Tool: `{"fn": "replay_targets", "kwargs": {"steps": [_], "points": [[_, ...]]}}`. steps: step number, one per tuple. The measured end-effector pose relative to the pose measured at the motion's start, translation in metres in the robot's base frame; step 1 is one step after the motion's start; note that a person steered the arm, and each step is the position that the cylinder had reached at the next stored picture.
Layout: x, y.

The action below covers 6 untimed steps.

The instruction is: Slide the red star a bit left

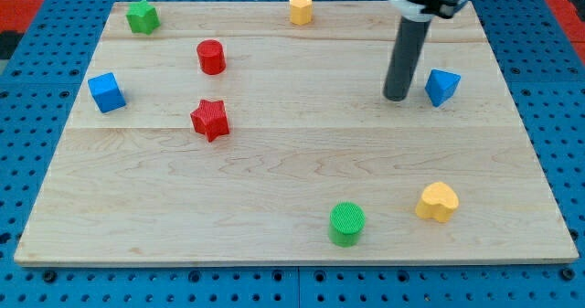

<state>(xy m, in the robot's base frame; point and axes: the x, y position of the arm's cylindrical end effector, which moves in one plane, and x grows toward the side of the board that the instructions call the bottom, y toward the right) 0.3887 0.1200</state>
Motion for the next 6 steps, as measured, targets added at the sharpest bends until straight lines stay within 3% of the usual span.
{"fn": "replay_targets", "kwargs": {"steps": [2, 4, 6], "points": [[-0.010, -0.116], [0.051, -0.219], [0.049, -0.247]]}}
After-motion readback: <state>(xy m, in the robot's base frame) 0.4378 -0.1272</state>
